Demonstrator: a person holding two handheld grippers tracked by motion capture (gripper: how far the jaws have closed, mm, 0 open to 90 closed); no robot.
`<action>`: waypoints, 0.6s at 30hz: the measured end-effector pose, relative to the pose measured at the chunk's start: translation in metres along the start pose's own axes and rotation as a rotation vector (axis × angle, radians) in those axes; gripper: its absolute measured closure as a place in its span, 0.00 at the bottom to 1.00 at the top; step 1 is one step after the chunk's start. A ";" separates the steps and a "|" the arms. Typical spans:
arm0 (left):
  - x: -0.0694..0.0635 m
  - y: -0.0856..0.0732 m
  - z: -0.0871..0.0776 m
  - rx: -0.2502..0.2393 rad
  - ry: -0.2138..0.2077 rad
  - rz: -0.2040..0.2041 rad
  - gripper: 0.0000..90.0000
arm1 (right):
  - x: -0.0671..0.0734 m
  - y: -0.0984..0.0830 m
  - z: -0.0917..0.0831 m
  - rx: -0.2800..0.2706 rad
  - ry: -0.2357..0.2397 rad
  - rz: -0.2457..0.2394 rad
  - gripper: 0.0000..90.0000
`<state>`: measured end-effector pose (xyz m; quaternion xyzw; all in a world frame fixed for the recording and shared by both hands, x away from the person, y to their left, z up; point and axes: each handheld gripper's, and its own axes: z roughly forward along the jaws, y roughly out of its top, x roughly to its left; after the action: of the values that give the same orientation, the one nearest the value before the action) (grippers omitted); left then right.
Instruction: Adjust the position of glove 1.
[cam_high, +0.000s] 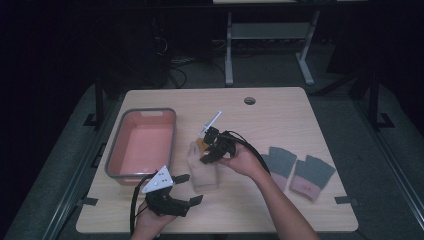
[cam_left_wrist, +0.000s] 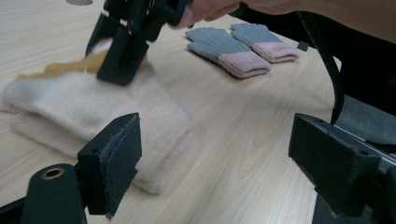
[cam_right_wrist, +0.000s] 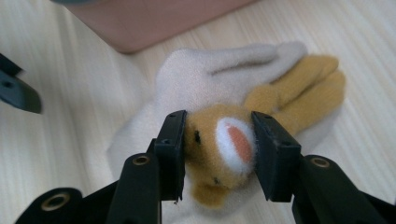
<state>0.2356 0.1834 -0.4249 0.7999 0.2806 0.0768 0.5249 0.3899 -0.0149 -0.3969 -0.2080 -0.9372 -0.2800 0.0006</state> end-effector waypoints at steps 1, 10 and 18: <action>0.000 0.000 0.000 0.000 0.000 0.000 0.19 | -0.001 -0.001 0.002 0.005 0.002 0.002 0.64; -0.001 0.000 0.001 0.001 0.000 -0.005 0.19 | -0.002 -0.009 0.021 0.028 0.005 0.027 0.61; 0.000 -0.001 0.003 0.015 0.005 -0.001 0.19 | -0.004 -0.020 0.024 0.013 -0.002 0.049 0.57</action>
<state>0.2364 0.1814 -0.4265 0.8036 0.2829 0.0764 0.5181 0.3884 -0.0187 -0.4279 -0.2310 -0.9337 -0.2736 0.0077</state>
